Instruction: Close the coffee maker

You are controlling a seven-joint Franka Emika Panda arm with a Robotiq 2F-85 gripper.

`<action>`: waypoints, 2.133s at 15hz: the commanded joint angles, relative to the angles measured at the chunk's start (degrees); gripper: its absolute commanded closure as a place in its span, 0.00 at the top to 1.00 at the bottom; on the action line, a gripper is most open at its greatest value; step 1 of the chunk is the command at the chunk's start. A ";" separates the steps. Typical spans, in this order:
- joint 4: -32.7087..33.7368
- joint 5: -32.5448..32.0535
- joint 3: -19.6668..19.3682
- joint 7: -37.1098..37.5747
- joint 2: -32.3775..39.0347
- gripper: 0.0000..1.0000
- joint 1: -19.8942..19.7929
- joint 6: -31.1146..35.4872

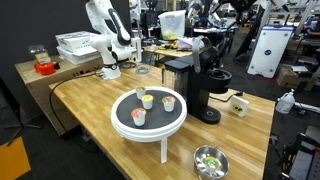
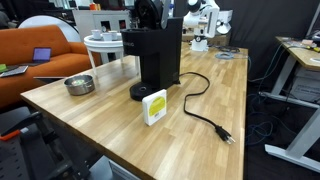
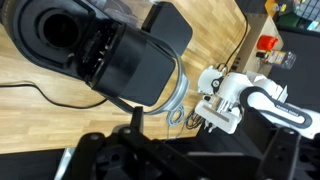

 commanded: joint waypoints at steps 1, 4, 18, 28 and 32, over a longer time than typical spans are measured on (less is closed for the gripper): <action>0.14 -0.74 1.16 3.05 0.60 1.00 -0.83 1.44; 0.11 -1.15 1.52 3.95 1.05 1.00 -0.85 1.88; 1.29 3.13 1.34 4.51 1.76 1.00 0.01 4.65; 2.06 2.92 4.05 14.31 6.19 1.00 -1.22 6.99; 4.24 1.73 4.94 17.61 8.57 1.00 0.18 10.97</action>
